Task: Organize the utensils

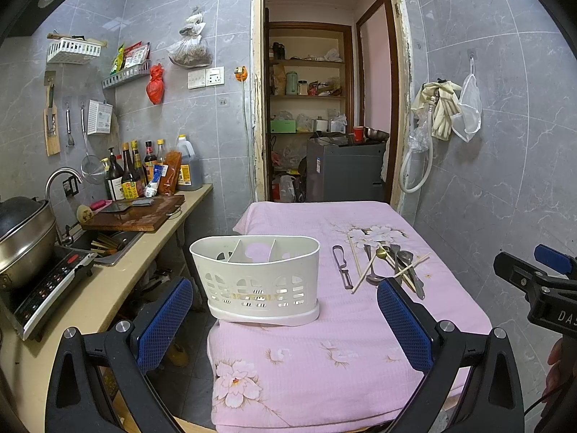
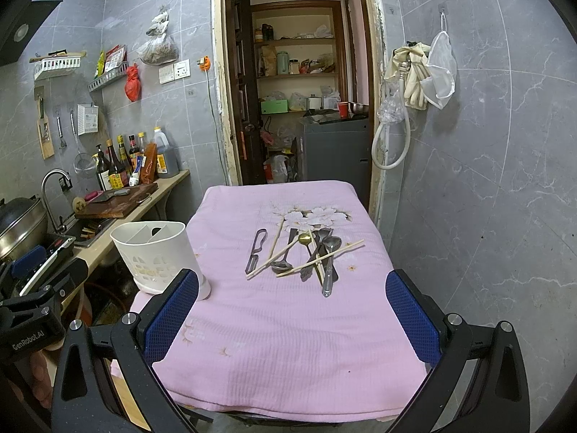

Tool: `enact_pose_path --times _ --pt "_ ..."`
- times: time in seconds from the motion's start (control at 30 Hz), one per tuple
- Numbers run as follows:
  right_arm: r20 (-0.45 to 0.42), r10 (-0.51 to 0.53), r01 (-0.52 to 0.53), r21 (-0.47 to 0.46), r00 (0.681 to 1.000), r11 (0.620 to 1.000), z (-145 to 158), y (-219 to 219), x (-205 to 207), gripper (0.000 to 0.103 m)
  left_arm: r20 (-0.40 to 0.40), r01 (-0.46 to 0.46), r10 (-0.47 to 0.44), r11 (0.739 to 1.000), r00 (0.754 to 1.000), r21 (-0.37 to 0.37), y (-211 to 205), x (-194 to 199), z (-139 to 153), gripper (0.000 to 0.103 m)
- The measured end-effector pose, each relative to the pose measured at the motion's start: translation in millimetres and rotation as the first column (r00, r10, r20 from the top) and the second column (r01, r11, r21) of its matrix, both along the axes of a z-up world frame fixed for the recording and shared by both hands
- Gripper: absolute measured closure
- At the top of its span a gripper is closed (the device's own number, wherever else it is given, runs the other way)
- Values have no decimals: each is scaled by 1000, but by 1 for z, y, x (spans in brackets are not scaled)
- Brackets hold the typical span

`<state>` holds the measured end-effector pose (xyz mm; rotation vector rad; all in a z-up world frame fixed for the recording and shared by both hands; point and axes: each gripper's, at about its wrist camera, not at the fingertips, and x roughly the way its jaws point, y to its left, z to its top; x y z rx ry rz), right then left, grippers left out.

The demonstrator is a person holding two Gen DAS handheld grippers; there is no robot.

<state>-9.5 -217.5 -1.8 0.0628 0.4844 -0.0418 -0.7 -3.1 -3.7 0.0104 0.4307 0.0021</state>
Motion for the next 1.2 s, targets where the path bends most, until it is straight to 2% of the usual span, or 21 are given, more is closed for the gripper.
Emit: enact_pose_path --times 0.7,1.0,1.2 --pt "1 -1 1 -3 1000 1000 0 0 2 1 1 8 -8 1000 1000 2 -4 1 0 0" --pt "59 -25 26 -21 998 999 22 -13 11 1 49 46 -46 999 998 -3 -12 14 12 0" --pt "104 -41 44 -19 994 999 42 -30 28 1 90 56 -56 998 994 -2 -27 40 25 0"
